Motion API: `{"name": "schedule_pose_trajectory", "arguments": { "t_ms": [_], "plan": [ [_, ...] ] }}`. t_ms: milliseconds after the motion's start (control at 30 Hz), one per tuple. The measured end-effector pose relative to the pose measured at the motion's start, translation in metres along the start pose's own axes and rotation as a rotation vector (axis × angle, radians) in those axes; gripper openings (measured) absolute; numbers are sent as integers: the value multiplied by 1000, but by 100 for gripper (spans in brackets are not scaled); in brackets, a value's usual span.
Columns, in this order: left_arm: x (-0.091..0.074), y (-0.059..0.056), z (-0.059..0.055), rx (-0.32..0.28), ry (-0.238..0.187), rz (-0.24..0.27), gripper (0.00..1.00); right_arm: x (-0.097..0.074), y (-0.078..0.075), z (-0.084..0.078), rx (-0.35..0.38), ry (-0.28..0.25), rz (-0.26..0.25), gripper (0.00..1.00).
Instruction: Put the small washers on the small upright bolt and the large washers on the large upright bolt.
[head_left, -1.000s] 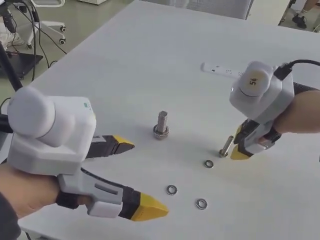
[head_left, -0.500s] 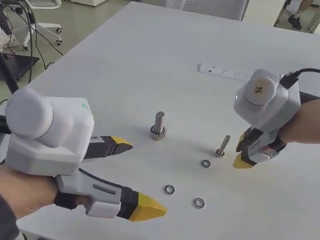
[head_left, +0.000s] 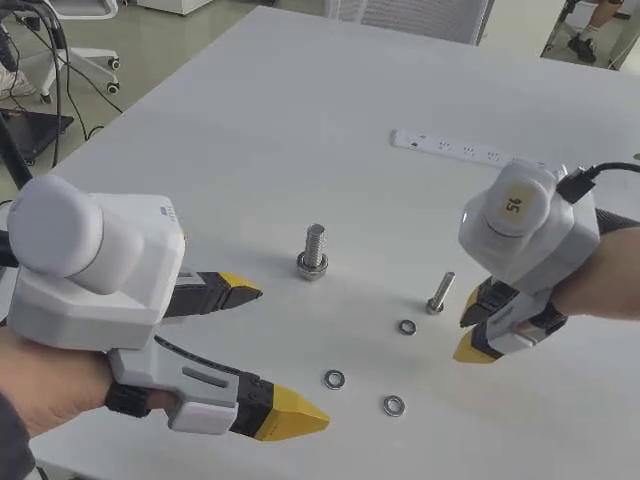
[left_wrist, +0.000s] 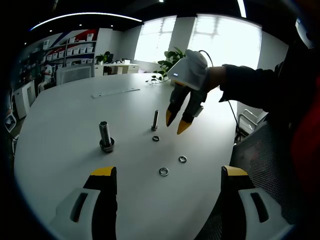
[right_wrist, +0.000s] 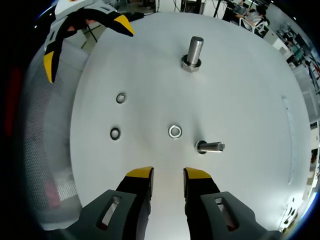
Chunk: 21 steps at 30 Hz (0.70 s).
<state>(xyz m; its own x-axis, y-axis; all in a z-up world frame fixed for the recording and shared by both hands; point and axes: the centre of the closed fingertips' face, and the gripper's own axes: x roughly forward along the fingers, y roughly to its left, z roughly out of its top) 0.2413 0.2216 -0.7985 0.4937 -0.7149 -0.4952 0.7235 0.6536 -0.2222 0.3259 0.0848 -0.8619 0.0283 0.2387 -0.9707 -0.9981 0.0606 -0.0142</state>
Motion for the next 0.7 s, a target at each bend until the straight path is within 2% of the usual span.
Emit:
{"name": "schedule_pose_trajectory", "arguments": {
  "t_ms": [200, 367, 500, 700],
  "plan": [
    [0, 0, 0, 3, -2, 0, 85, 2, 13, 11, -14, -15, 18, 25],
    [-1, -1, 1, 3, -6, -1, 85, 4, 17, 22, -36, -23, 27, 25],
    [-1, 0, 1, 5, -6, -1, 85, 6, 16, 30, -45, -30, 28, 25],
    [-1, 1, 3, 5, -11, 2, 85, 9, 8, 41, -37, -50, 1, 25]
  ]
}}
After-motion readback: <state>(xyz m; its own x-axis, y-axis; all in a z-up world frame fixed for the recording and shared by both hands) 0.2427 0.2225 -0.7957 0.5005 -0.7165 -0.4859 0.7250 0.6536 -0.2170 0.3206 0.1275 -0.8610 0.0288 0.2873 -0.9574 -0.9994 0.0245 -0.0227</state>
